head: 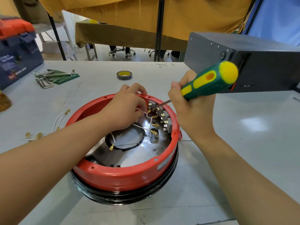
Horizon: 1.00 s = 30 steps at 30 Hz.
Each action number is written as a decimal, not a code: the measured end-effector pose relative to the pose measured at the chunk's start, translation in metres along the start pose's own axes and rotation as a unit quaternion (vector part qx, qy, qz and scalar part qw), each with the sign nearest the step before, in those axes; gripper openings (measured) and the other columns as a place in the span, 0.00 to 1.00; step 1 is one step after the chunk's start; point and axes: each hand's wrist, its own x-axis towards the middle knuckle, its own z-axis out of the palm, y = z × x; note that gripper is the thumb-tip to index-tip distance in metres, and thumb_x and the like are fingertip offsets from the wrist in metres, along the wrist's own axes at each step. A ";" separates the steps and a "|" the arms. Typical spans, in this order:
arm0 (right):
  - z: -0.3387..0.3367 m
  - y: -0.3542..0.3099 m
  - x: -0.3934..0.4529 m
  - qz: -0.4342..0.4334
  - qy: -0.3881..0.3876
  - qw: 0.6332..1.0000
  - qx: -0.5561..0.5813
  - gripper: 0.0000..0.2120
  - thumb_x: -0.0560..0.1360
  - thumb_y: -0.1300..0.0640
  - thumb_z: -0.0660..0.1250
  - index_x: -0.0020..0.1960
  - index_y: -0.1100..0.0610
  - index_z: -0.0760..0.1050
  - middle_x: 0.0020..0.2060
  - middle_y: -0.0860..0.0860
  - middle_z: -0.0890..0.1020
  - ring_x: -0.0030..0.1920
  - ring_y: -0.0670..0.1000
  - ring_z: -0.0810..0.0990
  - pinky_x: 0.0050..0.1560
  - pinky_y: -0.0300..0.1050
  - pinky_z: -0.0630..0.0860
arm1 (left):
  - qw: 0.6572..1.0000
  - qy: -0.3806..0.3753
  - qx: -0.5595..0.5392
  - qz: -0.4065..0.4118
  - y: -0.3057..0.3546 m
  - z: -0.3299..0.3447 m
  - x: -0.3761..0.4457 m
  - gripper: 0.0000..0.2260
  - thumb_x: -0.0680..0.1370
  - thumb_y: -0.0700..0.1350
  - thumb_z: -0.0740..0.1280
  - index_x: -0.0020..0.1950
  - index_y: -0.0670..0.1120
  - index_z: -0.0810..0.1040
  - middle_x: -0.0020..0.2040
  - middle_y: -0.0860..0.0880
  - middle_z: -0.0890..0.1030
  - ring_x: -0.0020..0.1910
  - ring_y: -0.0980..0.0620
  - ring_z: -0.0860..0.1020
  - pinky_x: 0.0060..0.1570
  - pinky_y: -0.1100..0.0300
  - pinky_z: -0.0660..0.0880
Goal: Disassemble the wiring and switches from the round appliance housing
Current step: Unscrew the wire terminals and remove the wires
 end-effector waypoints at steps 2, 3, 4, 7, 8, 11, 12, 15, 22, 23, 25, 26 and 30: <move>0.002 -0.003 -0.004 -0.034 -0.017 0.999 -0.023 0.21 0.73 0.63 0.66 0.32 0.43 0.60 0.23 0.41 0.65 0.27 0.37 0.69 0.32 0.25 0.62 | 1.000 0.003 0.001 0.003 0.000 0.000 0.000 0.06 0.74 0.40 0.68 0.45 0.50 0.82 0.66 0.51 0.67 0.58 0.48 0.65 0.58 0.57 0.64; 0.003 -0.004 -0.004 -0.048 -0.023 0.998 -0.033 0.21 0.73 0.62 0.66 0.33 0.42 0.59 0.23 0.41 0.64 0.27 0.37 0.68 0.32 0.26 0.62 | 1.000 0.004 0.001 0.004 0.000 0.000 0.000 0.06 0.74 0.40 0.68 0.45 0.50 0.82 0.66 0.51 0.67 0.58 0.49 0.65 0.57 0.57 0.64; 0.004 -0.005 -0.004 -0.059 -0.027 0.997 -0.041 0.22 0.73 0.62 0.66 0.33 0.42 0.59 0.23 0.40 0.64 0.27 0.37 0.67 0.32 0.28 0.62 | 1.000 0.004 0.001 0.004 0.000 0.000 0.000 0.06 0.74 0.40 0.68 0.45 0.50 0.82 0.66 0.51 0.67 0.58 0.49 0.64 0.57 0.57 0.63; 0.007 -0.007 -0.001 -0.079 -0.031 0.995 -0.049 0.22 0.72 0.62 0.66 0.33 0.41 0.58 0.24 0.40 0.63 0.27 0.41 0.66 0.30 0.34 0.64 | 1.000 0.004 0.003 0.005 -0.001 0.000 0.001 0.06 0.74 0.39 0.67 0.46 0.49 0.83 0.66 0.51 0.67 0.57 0.49 0.64 0.57 0.59 0.63; 0.008 -0.008 0.000 -0.082 -0.030 0.995 -0.051 0.22 0.71 0.62 0.65 0.33 0.42 0.57 0.23 0.41 0.63 0.27 0.43 0.66 0.30 0.35 0.64 | 1.000 0.004 0.003 0.005 -0.001 0.001 0.001 0.07 0.74 0.39 0.67 0.47 0.48 0.83 0.66 0.51 0.68 0.56 0.49 0.64 0.56 0.59 0.62; 0.010 -0.011 0.001 -0.078 -0.035 0.995 -0.050 0.21 0.71 0.62 0.65 0.32 0.43 0.58 0.23 0.41 0.64 0.28 0.45 0.67 0.30 0.35 0.64 | 1.000 0.002 0.005 0.005 -0.001 0.001 0.001 0.07 0.74 0.39 0.68 0.47 0.48 0.84 0.66 0.51 0.67 0.57 0.49 0.64 0.55 0.60 0.62; 0.010 -0.011 0.001 -0.067 -0.031 0.996 -0.047 0.21 0.72 0.62 0.65 0.32 0.43 0.58 0.23 0.41 0.64 0.28 0.45 0.67 0.30 0.36 0.65 | 1.000 0.002 0.007 0.004 -0.001 0.001 0.001 0.06 0.74 0.40 0.68 0.47 0.49 0.83 0.66 0.51 0.67 0.57 0.49 0.64 0.55 0.61 0.61; 0.009 -0.009 0.002 -0.023 -0.001 0.999 -0.040 0.21 0.73 0.62 0.64 0.30 0.45 0.58 0.22 0.42 0.63 0.26 0.45 0.67 0.30 0.43 0.66 | 1.000 0.001 0.012 0.002 -0.001 0.001 0.001 0.06 0.74 0.41 0.69 0.47 0.49 0.83 0.66 0.51 0.67 0.59 0.49 0.64 0.55 0.62 0.60; 0.002 0.001 -0.001 0.061 0.017 0.997 0.038 0.16 0.73 0.62 0.63 0.31 0.49 0.63 0.23 0.44 0.67 0.26 0.44 0.68 0.33 0.38 0.66 | 1.000 -0.003 0.007 0.002 -0.002 0.000 0.001 0.06 0.74 0.42 0.69 0.48 0.50 0.83 0.66 0.52 0.67 0.60 0.49 0.64 0.56 0.61 0.61; 0.002 0.001 -0.001 0.056 0.014 0.998 0.038 0.17 0.73 0.63 0.63 0.31 0.49 0.63 0.23 0.43 0.67 0.26 0.43 0.68 0.33 0.37 0.66 | 1.000 -0.003 0.004 0.001 -0.002 0.000 0.001 0.06 0.74 0.41 0.69 0.48 0.50 0.83 0.66 0.52 0.67 0.60 0.49 0.64 0.55 0.61 0.61; 0.002 0.001 -0.002 0.036 0.006 0.999 0.028 0.18 0.73 0.63 0.64 0.31 0.48 0.62 0.23 0.42 0.66 0.26 0.41 0.67 0.33 0.34 0.65 | 1.000 -0.005 -0.001 0.001 -0.002 0.000 0.002 0.07 0.74 0.40 0.68 0.47 0.50 0.83 0.66 0.52 0.67 0.59 0.50 0.64 0.55 0.61 0.61; 0.002 0.001 -0.003 0.033 0.002 0.999 0.022 0.18 0.73 0.63 0.64 0.31 0.47 0.62 0.23 0.43 0.66 0.26 0.41 0.67 0.32 0.35 0.65 | 1.000 -0.005 -0.004 0.000 -0.002 0.000 0.002 0.07 0.74 0.40 0.68 0.47 0.50 0.83 0.65 0.52 0.67 0.59 0.50 0.65 0.54 0.62 0.61; 0.001 -0.001 -0.006 0.024 -0.004 0.999 0.026 0.19 0.73 0.64 0.65 0.31 0.47 0.62 0.23 0.42 0.66 0.26 0.40 0.68 0.32 0.31 0.64 | 1.000 -0.004 -0.017 -0.002 -0.005 -0.003 0.003 0.10 0.75 0.37 0.65 0.51 0.49 0.80 0.66 0.52 0.69 0.58 0.52 0.65 0.54 0.64 0.60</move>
